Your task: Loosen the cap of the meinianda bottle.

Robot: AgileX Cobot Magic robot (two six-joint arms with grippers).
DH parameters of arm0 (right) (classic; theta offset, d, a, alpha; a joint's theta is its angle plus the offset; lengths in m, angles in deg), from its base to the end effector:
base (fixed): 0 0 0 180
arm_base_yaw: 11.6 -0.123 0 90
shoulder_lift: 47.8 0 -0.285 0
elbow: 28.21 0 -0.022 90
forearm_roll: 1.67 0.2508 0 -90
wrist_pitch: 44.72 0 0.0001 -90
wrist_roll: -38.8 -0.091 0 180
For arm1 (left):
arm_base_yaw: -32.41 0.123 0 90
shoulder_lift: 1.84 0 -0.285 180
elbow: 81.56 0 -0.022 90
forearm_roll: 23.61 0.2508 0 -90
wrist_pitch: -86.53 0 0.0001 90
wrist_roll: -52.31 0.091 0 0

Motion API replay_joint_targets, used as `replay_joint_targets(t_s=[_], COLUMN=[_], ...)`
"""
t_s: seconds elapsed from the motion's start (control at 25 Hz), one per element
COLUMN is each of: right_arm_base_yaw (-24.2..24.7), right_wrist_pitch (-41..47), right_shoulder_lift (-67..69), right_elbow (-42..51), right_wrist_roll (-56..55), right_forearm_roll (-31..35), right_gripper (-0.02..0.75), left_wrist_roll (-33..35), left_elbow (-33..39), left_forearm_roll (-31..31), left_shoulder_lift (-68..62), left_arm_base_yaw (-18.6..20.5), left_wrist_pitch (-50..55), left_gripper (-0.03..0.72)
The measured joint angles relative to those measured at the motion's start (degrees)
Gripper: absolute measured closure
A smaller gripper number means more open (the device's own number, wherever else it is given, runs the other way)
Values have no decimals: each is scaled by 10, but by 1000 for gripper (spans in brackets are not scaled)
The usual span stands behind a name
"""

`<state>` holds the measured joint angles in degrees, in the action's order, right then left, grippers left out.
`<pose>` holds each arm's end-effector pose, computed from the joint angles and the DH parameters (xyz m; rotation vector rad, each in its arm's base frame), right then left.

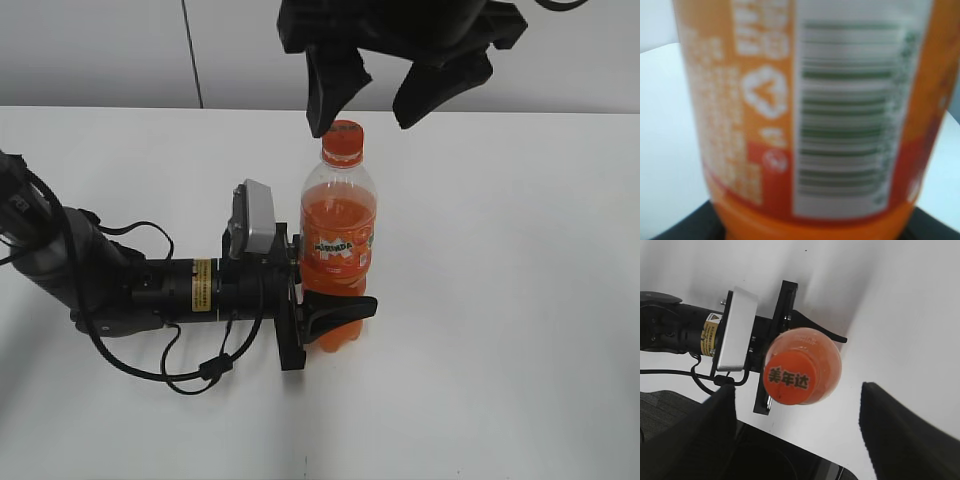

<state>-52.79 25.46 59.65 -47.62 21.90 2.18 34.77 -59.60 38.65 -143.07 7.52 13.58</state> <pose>0.2739 0.2474 0.3411 -0.5789 2.7613 0.3469 0.2962 -0.2223 0.0538 1.2081 1.4085 -1.0889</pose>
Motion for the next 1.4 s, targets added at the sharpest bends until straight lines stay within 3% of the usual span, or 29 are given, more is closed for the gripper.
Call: replay_joint_targets(t_s=[0.28, 0.68, 0.96, 1.4], right_arm_base_yaw=[0, 0, 0, 0], right_wrist_pitch=[0, -1, -1, -13], right_shoulder_lift=[3, 33, 33, 33], right_elbow=[1, 1, 1, 1], right_wrist_roll=[4, 24, 28, 35], right_forearm_roll=[4, 15, 7, 7], right_gripper=[216, 229, 331, 340], left_wrist_roll=[0, 0, 0, 0], left_elbow=[0, 0, 0, 0], left_forearm_roll=[0, 0, 0, 1], left_shoulder_lift=[0, 0, 0, 0], left_arm_base_yaw=[0, 0, 0, 0], left_wrist_pitch=[0, 0, 0, 0], left_gripper=[305, 305, 305, 305])
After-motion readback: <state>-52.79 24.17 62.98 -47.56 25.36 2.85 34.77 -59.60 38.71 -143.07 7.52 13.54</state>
